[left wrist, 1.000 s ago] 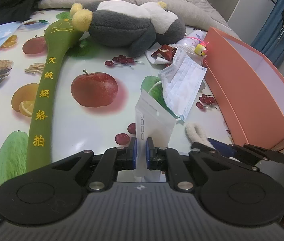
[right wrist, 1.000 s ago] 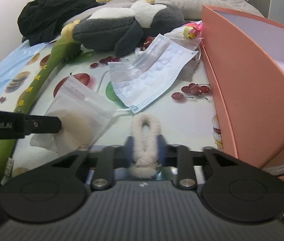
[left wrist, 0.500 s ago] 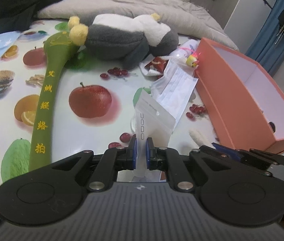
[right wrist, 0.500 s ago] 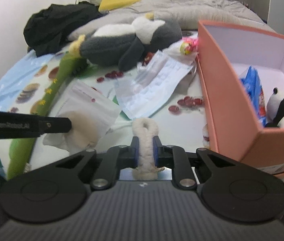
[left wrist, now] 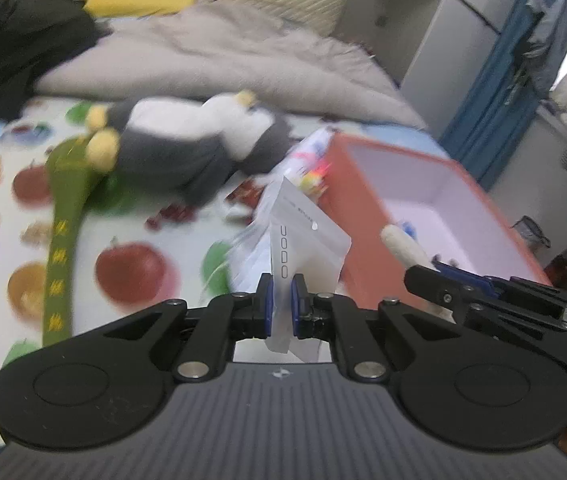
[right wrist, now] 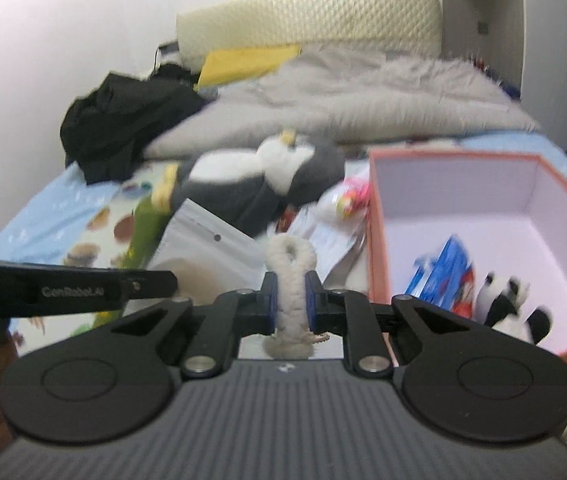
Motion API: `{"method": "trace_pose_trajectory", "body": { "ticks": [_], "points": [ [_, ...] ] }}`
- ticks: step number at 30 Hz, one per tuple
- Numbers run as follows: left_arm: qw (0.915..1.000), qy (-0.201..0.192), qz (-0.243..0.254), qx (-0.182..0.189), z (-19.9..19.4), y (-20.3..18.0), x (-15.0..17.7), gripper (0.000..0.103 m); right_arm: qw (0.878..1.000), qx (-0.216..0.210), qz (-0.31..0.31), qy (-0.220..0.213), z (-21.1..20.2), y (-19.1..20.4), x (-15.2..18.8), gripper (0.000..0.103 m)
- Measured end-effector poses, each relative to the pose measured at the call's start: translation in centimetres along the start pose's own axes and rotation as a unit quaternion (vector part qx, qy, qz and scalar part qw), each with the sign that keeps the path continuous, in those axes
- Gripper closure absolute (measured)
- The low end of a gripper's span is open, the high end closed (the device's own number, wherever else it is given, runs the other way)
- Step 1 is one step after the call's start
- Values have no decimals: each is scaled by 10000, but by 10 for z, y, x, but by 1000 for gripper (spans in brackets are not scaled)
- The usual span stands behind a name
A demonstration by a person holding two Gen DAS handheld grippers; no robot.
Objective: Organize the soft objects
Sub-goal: 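Lift the hair tie with the right gripper while the left gripper carries the white packet toward the box, then drop the hair tie into the pink box with the right gripper while the left releases the packet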
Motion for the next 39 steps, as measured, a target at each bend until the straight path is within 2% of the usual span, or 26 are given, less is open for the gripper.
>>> {"method": "trace_pose_trajectory", "body": {
  "ticks": [6, 15, 21, 24, 25, 29, 33, 39],
  "points": [
    [9987, -316, 284, 291, -17, -43, -43, 92, 9991, 78, 48, -406, -24, -17, -41, 85],
    [9935, -622, 654, 696, -28, -114, -98, 92, 9944, 468, 34, -944, -66, -57, -100, 85],
    [9909, -545, 856, 885, -12, -158, -123, 92, 9920, 756, 91, -1011, -81, -96, -126, 85],
    [9912, -381, 1013, 766, 12, -172, -123, 92, 9920, 935, 132, -839, -72, -121, -126, 85],
    [9913, -280, 985, 829, 21, -175, -123, 92, 9918, 1022, 169, -750, -67, -128, -124, 85],
    [9926, 115, 945, 757, 62, -182, -117, 92, 9901, 1341, 313, -264, -36, -167, -104, 85],
    [9902, 432, 1123, 709, 99, -189, -102, 92, 9858, 1585, 486, 272, -10, -199, -76, 85],
    [9842, 927, 1379, 609, 145, -203, -74, 92, 9765, 1732, 800, 1001, 21, -230, -25, 85]
  ]
}}
Point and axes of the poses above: each gripper's, at about its wrist camera, not at the fingertips, and z roughly the way its jaws point, y to its left, x to its underside, the point moved 9 cm from there along z, roughly the way its jaws point, and after that the axes turned 2 degrees about -z, right-handed, at the moved point
